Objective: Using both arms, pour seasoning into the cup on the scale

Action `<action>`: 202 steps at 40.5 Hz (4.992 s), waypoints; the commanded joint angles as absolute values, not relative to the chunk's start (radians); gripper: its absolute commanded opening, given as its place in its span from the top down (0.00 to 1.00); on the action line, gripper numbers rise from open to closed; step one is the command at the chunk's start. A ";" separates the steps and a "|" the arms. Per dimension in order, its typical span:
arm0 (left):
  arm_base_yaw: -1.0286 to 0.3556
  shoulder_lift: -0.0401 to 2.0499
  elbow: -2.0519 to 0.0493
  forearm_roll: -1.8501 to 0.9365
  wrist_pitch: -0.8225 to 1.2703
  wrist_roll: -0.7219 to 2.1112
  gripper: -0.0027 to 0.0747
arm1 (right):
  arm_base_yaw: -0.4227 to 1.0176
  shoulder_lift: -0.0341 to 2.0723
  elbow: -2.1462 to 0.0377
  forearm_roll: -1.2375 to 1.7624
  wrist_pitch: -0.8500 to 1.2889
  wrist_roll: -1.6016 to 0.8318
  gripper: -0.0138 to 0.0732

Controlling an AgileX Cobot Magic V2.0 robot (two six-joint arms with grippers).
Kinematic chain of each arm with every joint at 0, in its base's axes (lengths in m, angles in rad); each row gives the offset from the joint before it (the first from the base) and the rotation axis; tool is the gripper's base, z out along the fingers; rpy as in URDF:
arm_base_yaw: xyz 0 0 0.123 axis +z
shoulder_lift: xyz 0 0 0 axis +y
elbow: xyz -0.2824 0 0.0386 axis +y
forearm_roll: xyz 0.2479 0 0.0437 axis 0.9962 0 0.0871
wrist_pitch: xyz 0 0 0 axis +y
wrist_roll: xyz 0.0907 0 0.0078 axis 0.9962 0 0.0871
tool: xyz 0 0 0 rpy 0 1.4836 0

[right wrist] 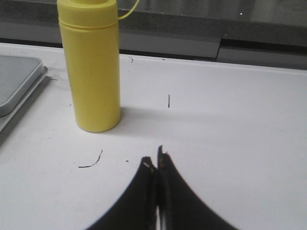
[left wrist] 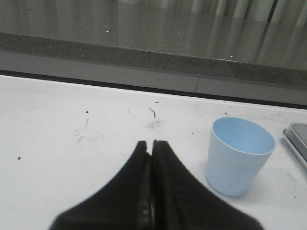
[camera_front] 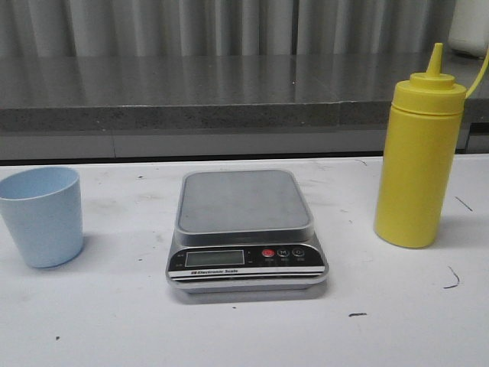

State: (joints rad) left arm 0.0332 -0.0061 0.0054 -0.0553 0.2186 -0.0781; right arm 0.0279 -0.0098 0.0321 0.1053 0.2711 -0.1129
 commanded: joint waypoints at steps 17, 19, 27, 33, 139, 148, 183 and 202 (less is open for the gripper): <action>0.034 -0.021 0.030 -0.064 0.134 -0.086 0.99 | 0.026 -0.027 0.021 0.096 0.185 -0.114 0.92; 0.034 -0.021 0.030 -0.064 0.134 -0.086 0.99 | 0.026 -0.027 0.021 0.096 0.185 -0.114 0.92; 0.034 -0.021 0.030 -0.064 0.134 -0.086 0.99 | 0.026 -0.027 0.021 0.096 0.185 -0.114 0.92; 0.034 -0.021 0.030 -0.064 0.134 -0.086 0.99 | 0.026 -0.027 0.021 0.096 0.184 -0.114 0.92; -0.221 0.889 -0.737 -0.058 0.264 -0.032 0.14 | 0.026 0.441 -0.591 0.199 0.327 -0.133 0.16; -0.381 1.183 -0.942 0.028 0.532 -0.032 0.14 | 0.026 0.441 -0.591 0.199 0.327 -0.133 0.16; -0.426 1.705 -1.159 0.037 0.807 -0.032 0.52 | 0.026 0.441 -0.586 0.199 0.335 -0.133 0.16; -0.428 1.705 -1.314 0.038 0.965 -0.032 0.99 | 0.026 0.441 -0.586 0.199 0.338 -0.133 0.16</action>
State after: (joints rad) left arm -0.4225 1.7482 -1.2402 0.0369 0.9251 -0.0287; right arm 0.0279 0.4288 -0.5545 0.1946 0.4069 -0.1228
